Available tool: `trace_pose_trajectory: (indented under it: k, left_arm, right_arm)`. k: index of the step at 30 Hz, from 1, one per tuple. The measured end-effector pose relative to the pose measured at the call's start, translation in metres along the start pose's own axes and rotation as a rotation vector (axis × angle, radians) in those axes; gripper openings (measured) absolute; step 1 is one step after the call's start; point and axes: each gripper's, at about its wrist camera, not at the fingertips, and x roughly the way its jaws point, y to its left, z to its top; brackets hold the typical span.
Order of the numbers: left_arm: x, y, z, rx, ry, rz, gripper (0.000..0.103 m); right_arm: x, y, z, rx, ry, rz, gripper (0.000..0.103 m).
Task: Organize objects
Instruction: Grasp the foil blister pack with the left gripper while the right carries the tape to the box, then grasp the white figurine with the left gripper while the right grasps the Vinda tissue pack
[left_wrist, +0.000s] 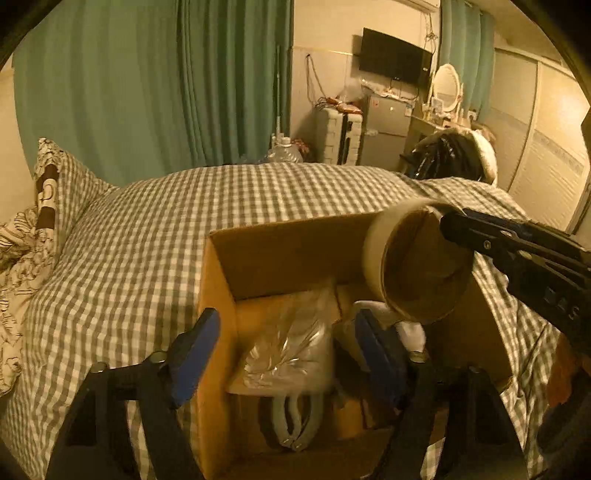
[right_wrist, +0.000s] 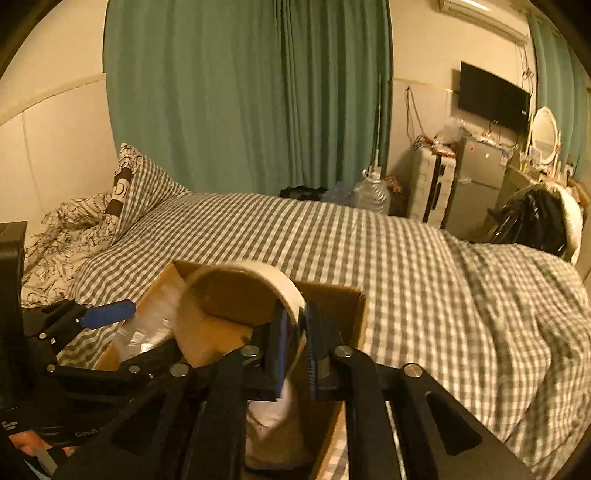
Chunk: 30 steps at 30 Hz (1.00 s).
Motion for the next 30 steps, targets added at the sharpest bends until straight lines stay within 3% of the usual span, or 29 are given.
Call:
trace_pose_trajectory:
  k: [2, 6, 7, 14, 21, 27, 30]
  left_arm:
    - [-0.01, -0.001, -0.001, -0.001, -0.017, 0.019, 0.094]
    - [-0.035, 0.0, -0.001, -0.023, -0.037, 0.025, 0.097]
    - [-0.044, 0.001, -0.001, -0.028, -0.046, 0.031, 0.097]
    - [-0.125, 0.008, -0.001, -0.065, -0.144, 0.074, 0.103]
    - [-0.196, 0.005, -0.02, -0.061, -0.217, 0.086, 0.103]
    - [-0.213, 0.001, -0.052, -0.067, -0.214, 0.089, 0.103]
    - [-0.209, 0.001, -0.075, -0.084, -0.203, 0.128, 0.103]
  right_arm:
    - [-0.002, -0.001, -0.001, -0.002, 0.003, 0.001, 0.051]
    - [-0.029, 0.001, 0.002, 0.006, -0.05, 0.007, 0.065]
    - [-0.038, 0.001, 0.004, 0.01, -0.06, 0.011, 0.073]
    - [-0.116, 0.008, 0.014, 0.01, -0.136, 0.003, 0.084]
    - [-0.199, 0.032, 0.002, -0.057, -0.191, -0.028, 0.093]
    - [-0.239, 0.05, -0.026, -0.099, -0.224, -0.063, 0.099]
    - [-0.241, 0.056, -0.044, -0.102, -0.22, -0.073, 0.1]
